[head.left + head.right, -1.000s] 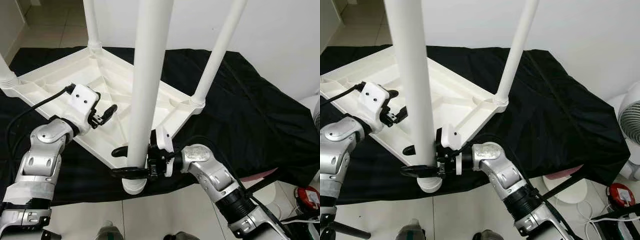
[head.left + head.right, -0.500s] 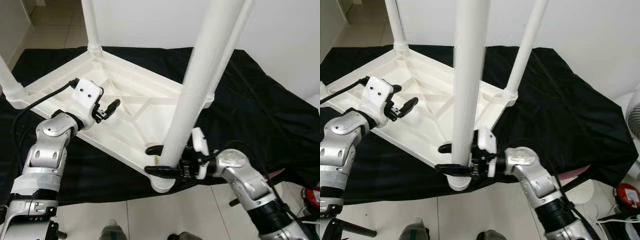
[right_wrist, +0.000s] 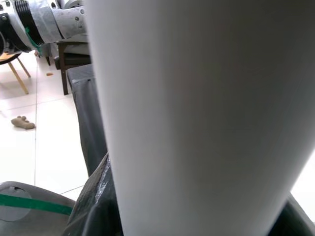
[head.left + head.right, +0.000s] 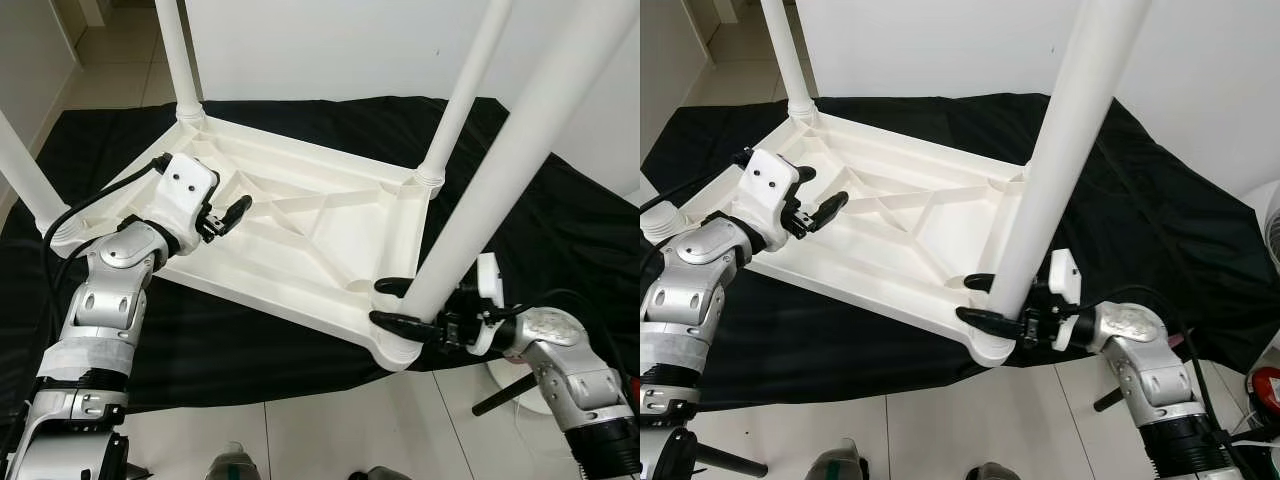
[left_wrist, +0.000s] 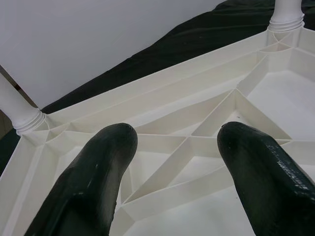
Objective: Building children table
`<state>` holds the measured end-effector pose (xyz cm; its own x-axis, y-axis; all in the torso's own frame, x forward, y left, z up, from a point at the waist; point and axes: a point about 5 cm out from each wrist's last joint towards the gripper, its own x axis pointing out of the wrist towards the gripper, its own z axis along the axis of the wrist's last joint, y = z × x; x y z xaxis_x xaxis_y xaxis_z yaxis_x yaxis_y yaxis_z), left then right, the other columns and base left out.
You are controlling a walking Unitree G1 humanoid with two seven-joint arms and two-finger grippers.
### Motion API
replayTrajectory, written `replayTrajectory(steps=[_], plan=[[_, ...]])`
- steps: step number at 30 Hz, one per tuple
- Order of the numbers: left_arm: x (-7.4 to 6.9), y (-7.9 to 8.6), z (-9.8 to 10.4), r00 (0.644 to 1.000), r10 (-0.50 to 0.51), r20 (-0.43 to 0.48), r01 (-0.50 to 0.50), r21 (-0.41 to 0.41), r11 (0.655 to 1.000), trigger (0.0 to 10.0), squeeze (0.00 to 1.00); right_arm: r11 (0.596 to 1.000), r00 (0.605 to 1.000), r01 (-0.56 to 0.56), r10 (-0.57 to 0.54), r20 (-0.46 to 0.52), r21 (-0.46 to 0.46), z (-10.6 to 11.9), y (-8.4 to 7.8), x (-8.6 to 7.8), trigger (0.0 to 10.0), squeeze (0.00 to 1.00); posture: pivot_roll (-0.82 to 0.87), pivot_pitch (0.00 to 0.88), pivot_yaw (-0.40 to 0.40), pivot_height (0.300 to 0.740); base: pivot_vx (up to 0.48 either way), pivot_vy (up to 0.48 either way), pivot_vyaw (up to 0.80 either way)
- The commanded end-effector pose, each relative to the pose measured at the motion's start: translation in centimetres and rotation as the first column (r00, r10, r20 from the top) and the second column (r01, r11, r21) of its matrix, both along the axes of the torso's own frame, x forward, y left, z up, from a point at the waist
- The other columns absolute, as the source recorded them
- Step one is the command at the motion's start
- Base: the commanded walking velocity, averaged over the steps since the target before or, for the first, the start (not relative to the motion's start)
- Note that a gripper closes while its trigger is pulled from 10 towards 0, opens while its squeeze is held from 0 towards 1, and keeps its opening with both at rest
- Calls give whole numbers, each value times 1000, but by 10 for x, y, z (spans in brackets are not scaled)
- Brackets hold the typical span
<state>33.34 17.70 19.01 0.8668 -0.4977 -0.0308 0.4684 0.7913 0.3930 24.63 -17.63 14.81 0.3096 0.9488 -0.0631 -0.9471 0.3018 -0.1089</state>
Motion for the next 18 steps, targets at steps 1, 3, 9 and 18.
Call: replayTrajectory(steps=[1, 3, 9, 18], plan=[[4, 2, 1, 996, 86, 33, -86, -6, 996, 10000, 0, 989, 991, 90, -101, -93, -118, -23, -18, -1, 0, 0, 87, 48, 5, 740, 0, 0, 0], [2, 1, 4, 997, 62, 52, -61, -28, 998, 10000, 0, 977, 979, 196, -200, -37, -86, -23, -10, 6, 10000, 0, 91, 44, 2, 740, 0, 0, 0], [-3, -3, 0, 999, -6, 34, 7, -29, 1000, 10000, 0, 949, 949, 315, -315, -9, 6, -24, 3, 14, 10000, 0, 93, 40, -1, 740, 0, 0, 0], [-4, -7, -1, 999, -46, 29, 46, -21, 999, 10000, 0, 842, 844, 531, -536, 26, 95, -19, -21, 33, 10000, 0, 81, 36, 8, 740, 0, 0, 0]])
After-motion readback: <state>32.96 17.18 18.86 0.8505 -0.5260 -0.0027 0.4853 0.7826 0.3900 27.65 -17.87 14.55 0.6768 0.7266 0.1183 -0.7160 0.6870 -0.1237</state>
